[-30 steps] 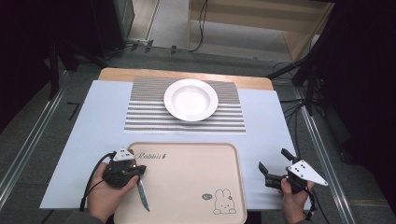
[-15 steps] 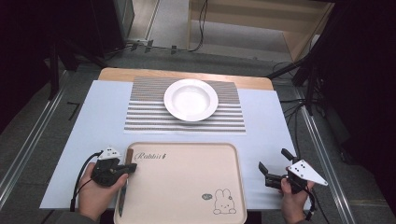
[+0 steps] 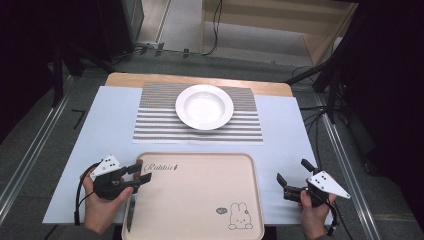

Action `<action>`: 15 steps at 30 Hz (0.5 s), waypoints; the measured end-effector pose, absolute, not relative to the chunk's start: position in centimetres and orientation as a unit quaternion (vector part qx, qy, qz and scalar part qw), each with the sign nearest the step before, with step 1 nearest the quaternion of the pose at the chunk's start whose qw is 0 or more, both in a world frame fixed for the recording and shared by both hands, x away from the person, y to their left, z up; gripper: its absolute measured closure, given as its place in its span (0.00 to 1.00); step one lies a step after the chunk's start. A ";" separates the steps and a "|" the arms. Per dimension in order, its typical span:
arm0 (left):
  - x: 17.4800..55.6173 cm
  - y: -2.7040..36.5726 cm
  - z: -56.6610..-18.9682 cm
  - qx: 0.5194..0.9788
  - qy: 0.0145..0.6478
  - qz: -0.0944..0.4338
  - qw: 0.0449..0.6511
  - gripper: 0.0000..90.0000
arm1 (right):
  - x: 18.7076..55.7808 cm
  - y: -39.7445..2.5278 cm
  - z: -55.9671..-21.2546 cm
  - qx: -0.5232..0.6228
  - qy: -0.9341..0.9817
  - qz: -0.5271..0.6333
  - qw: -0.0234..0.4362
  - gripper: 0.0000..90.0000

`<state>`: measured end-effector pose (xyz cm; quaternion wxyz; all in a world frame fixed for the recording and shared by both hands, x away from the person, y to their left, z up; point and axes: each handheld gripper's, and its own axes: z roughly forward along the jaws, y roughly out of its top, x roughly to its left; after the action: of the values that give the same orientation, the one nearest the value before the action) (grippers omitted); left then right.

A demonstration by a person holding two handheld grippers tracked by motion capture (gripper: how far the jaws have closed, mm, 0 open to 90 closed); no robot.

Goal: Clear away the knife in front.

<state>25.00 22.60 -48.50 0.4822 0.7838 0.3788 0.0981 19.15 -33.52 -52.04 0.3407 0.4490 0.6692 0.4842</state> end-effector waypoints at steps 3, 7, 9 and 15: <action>25.0 23.1 -48.3 0.776 0.378 0.105 0.494 0.28 | 19.2 -33.5 -52.0 0.450 0.670 0.481 0.343 0.00; 24.9 23.9 -48.1 0.768 0.373 0.109 0.509 0.10 | 19.2 -33.4 -52.0 0.451 0.671 0.478 0.344 0.00; 24.8 24.6 -47.9 0.761 0.371 0.108 0.520 0.03 | 19.1 -33.4 -52.0 0.451 0.669 0.479 0.345 0.00; 24.5 25.8 -47.3 0.750 0.376 0.134 0.528 0.00 | 19.1 -33.5 -52.0 0.453 0.667 0.482 0.344 0.00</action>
<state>24.51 25.83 -47.32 0.5278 0.7496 0.3765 0.1336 19.09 -33.47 -52.03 0.3440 0.4527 0.6667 0.4819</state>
